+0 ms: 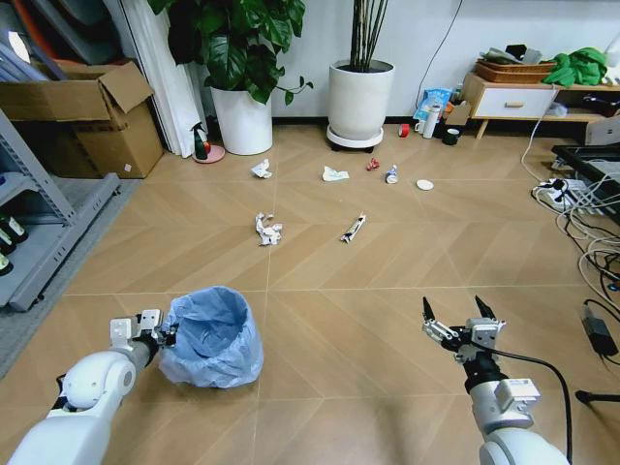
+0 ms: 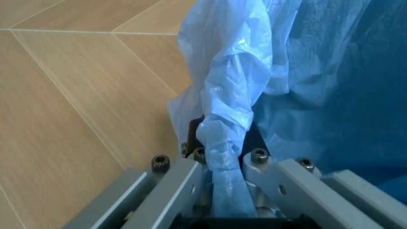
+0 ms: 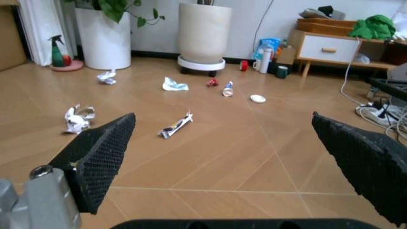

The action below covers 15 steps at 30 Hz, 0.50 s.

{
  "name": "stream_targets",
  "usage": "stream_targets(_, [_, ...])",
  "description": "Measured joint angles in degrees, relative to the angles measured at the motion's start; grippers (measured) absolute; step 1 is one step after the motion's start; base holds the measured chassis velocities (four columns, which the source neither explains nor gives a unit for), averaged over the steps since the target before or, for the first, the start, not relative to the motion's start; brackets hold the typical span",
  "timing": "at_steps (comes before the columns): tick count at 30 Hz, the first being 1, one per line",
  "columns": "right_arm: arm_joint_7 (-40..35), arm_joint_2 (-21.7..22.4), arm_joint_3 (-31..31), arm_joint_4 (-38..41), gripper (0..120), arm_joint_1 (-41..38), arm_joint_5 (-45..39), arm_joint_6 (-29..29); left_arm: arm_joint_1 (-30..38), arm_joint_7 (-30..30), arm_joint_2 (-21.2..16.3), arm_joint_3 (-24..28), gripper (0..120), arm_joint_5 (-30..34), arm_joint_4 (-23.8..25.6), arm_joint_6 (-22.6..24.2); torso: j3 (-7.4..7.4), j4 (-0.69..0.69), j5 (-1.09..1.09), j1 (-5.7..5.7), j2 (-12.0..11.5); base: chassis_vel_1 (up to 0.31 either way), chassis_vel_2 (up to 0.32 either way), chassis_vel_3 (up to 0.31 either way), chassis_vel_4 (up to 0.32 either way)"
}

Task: Pick up the trash bin and place the garbage on the floor into it.

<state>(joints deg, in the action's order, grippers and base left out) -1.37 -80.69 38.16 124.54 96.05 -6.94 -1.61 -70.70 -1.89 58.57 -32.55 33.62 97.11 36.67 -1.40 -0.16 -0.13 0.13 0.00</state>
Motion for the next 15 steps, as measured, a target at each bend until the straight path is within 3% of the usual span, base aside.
stream_targets(8, [-0.57, 0.27, 0.46, 0.89, 100, -0.41, -1.13, -1.25, -3.74, -4.48, 3.23, -3.13, 0, -1.19, 6.47, -5.23, 0.0, 0.02, 0.02, 0.0, -0.01, 0.0, 0.0, 0.0, 0.0])
stream_targets(10, [-0.55, 0.41, 0.85, 1.0, 100, -0.5, -0.9, -1.35, -5.27, -9.51, 5.5, -4.31, 0, -1.43, 10.21, -8.0, 0.0, 0.01, 0.04, 0.0, -0.01, 0.0, 0.0, 0.0, 0.0])
stream_targets(13, [-0.55, 0.45, 0.91, 1.24, 100, -0.48, -0.88, -1.35, -6.07, -12.24, 6.62, -4.83, 0, -1.14, 12.6, -8.18, 0.0, 0.0, 0.02, 0.01, -0.01, 0.0, 0.0, 0.0, 0.0])
stream_targets(15, [-0.55, 0.58, 1.19, 1.75, 100, -0.38, -0.85, -1.35, -7.94, -15.74, 8.01, -5.74, 0, -0.73, 16.71, -7.76, 0.0, 0.0, 0.04, 0.01, -0.01, 0.0, 0.0, 0.0, 0.0])
